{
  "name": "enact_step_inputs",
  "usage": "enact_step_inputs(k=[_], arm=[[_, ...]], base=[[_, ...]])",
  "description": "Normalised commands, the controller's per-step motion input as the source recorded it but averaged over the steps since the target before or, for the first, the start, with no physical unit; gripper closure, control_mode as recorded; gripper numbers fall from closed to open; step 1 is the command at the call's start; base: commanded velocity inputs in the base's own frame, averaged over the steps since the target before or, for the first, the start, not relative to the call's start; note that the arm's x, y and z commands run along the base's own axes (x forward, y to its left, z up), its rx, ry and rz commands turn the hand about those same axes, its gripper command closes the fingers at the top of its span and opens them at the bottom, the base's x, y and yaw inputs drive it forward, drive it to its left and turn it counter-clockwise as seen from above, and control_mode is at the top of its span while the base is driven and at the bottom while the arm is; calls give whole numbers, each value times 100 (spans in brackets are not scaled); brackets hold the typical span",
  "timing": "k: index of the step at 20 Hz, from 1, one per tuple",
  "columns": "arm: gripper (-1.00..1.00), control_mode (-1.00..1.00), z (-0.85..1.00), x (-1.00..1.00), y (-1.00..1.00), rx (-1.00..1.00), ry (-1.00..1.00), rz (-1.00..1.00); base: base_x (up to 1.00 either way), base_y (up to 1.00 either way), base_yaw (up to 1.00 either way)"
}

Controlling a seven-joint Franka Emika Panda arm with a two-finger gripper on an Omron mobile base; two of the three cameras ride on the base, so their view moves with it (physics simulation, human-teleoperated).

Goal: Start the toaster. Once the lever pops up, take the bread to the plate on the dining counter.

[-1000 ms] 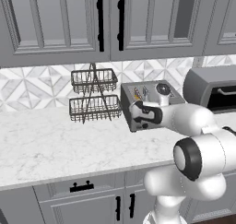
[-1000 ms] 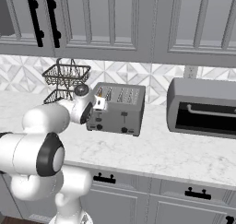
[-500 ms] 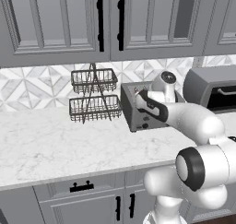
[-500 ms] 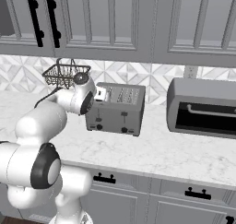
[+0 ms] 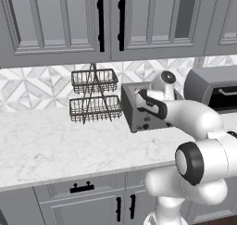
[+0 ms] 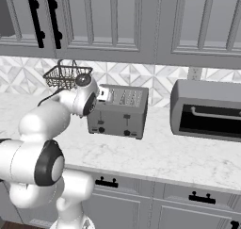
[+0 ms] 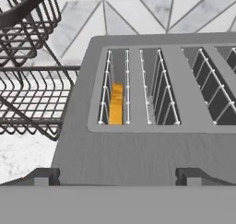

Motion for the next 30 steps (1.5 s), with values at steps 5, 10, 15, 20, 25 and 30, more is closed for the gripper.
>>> enact_step_inputs(k=[5,10,15,20,25,30], arm=[[-100,-100,18,27,3,1,-2,0],[-100,-100,-3,10,12,0,0,-1],[-100,-100,-24,15,4,0,-1,-1],[-100,-100,-33,16,0,2,-1,-1],[-100,-100,-2,31,0,4,-1,0],[-100,-100,0,26,-4,4,-1,0]], base=[[0,0,0],[0,0,0],[0,0,0],[0,0,0],[0,0,0],[0,0,0]])
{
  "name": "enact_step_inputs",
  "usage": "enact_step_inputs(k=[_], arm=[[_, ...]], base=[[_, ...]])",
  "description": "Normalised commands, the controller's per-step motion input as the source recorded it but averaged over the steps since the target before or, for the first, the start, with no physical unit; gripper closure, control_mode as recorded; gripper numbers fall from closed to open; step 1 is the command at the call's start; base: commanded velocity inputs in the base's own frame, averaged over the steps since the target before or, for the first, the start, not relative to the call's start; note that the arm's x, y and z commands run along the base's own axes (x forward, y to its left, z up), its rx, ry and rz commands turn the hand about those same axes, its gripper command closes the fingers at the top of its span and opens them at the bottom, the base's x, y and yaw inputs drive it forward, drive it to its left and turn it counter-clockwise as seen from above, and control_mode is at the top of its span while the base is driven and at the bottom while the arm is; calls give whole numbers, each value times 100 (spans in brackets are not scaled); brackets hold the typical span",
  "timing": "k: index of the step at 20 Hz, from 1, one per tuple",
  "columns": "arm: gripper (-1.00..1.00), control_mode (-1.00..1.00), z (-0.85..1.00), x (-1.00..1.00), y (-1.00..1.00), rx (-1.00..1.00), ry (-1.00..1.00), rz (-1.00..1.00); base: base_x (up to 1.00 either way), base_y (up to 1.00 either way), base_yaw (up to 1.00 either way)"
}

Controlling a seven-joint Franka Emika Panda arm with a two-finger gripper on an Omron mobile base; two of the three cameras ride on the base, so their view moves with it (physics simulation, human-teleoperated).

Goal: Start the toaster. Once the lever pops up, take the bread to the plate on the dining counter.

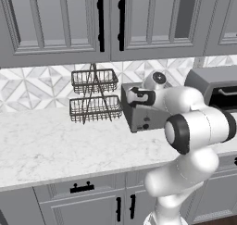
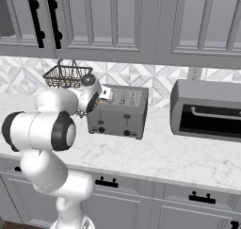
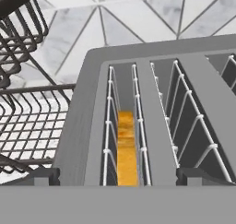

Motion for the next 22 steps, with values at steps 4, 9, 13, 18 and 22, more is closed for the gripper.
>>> enact_step_inputs(k=[4,9,13,18,22], arm=[[-100,-100,-1,6,-5,0,0,0],[-100,-100,-10,0,0,0,0,0],[-100,-100,-11,0,0,0,-4,0],[-100,-100,0,0,0,0,-6,-1],[-100,-100,0,-4,0,0,0,-1]], base=[[0,0,0],[0,0,0],[0,0,0],[0,0,0],[0,0,0]])
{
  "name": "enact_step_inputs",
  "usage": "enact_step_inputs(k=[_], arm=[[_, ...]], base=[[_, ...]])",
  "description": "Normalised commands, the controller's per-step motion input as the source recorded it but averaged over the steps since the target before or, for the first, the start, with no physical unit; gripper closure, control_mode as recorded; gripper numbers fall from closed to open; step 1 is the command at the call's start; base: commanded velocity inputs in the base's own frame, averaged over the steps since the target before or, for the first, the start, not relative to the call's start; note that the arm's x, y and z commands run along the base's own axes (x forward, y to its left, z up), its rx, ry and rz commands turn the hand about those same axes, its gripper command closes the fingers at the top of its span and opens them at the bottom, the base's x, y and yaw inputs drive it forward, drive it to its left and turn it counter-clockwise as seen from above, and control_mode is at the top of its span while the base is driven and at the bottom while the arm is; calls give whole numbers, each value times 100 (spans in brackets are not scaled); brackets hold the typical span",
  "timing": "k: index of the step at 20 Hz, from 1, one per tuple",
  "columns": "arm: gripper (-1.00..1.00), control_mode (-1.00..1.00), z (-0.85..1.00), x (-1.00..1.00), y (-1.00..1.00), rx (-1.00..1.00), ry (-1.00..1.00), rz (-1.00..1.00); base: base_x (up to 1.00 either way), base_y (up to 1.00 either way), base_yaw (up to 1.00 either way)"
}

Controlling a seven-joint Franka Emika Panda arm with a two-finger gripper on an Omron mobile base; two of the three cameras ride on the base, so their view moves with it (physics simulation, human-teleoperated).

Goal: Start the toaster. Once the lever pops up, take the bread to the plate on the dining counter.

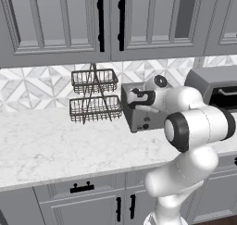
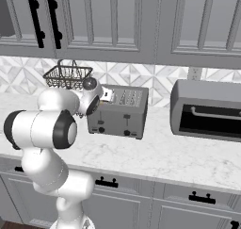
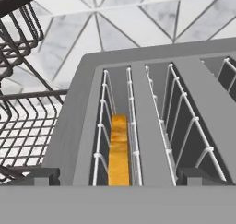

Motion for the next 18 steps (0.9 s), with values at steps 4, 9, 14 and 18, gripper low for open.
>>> enact_step_inputs(k=[4,9,14,18], arm=[[-100,-100,0,-26,0,0,0,0],[-100,-100,0,-23,0,0,0,0],[-100,-100,0,0,0,-1,0,0],[-100,-100,0,16,0,0,0,0]], base=[[0,0,0],[0,0,0],[0,0,0],[0,0,0]])
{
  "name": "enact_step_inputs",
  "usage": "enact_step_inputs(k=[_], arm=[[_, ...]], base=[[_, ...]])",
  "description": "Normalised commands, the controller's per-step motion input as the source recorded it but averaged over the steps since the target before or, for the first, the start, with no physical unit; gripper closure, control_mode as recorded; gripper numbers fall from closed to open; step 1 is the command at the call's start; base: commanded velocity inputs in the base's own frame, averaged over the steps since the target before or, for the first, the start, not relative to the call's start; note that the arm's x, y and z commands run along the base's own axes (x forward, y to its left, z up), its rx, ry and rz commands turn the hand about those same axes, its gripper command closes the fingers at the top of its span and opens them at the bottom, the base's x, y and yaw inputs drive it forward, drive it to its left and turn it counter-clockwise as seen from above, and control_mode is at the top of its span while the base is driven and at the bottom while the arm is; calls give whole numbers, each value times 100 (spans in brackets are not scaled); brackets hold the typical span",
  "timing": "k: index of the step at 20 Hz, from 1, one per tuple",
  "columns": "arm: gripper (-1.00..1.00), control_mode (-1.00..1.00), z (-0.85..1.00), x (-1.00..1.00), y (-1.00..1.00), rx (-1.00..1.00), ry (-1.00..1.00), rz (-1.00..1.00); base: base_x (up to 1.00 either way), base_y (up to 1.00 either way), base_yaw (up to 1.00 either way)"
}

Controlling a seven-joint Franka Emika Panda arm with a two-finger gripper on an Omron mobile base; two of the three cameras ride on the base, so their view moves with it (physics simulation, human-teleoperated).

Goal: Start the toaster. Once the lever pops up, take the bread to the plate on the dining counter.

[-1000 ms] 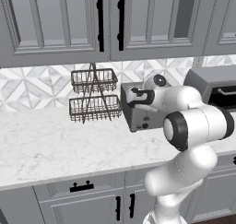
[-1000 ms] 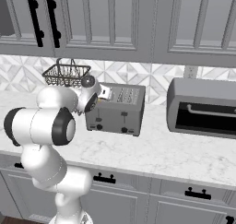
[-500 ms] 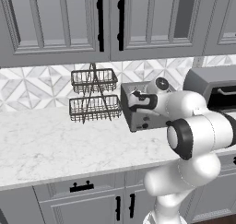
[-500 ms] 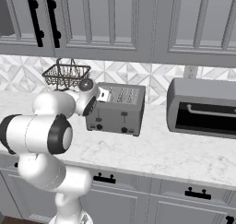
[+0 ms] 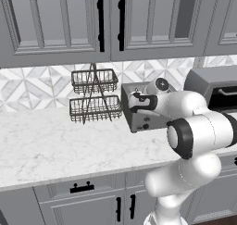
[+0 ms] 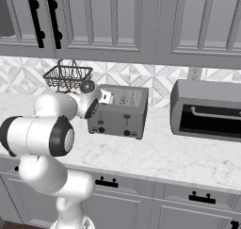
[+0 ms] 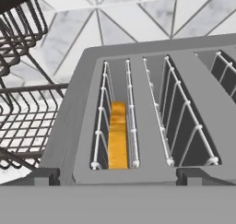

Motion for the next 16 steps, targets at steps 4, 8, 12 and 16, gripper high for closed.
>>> enact_step_inputs(k=[4,8,12,16], arm=[[-100,-100,0,6,0,0,0,0],[-100,-100,0,0,0,0,2,0],[-100,-100,0,0,0,0,0,0],[-100,-100,0,0,0,0,0,0]], base=[[0,0,0],[0,0,0],[0,0,0],[0,0,0]])
